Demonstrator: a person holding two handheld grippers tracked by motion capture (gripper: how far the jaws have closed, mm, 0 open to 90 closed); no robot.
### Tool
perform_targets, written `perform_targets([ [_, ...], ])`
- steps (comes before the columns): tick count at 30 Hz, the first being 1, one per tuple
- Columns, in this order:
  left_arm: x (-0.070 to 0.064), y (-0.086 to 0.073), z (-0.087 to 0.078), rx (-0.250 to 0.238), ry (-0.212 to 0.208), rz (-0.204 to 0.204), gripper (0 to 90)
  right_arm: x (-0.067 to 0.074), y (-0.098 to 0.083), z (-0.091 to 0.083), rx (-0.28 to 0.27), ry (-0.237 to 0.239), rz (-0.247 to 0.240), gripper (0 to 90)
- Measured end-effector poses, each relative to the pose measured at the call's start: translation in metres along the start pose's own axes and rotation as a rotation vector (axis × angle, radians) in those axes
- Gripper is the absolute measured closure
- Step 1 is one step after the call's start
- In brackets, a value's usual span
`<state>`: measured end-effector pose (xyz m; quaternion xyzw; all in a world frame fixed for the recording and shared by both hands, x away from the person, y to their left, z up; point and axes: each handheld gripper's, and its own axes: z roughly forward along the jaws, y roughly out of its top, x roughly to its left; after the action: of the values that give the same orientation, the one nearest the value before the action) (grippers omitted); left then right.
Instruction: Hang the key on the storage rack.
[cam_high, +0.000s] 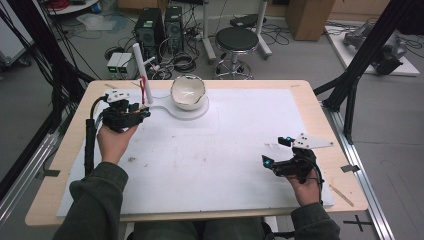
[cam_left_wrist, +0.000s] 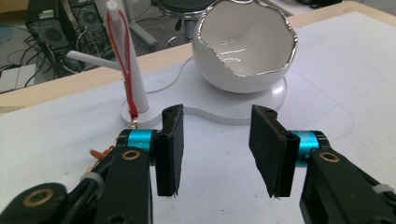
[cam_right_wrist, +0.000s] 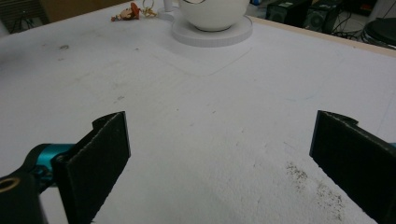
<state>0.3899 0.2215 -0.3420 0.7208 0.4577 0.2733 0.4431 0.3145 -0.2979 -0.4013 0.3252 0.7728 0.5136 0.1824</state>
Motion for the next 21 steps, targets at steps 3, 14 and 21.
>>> perform_targets([
  [3,-0.002,-0.002,-0.002,-0.011,-0.013,0.001,52.5,0.0,0.0,0.0,0.003,0.0,0.0,4.0],
  [14,-0.006,-0.009,-0.01,-0.008,-0.043,0.009,48.0,-0.001,0.0,0.0,0.004,-0.004,0.006,4.0],
  [21,-0.011,-0.01,-0.014,-0.017,-0.069,0.012,44.7,-0.001,0.0,0.002,0.011,-0.002,0.011,4.0],
])
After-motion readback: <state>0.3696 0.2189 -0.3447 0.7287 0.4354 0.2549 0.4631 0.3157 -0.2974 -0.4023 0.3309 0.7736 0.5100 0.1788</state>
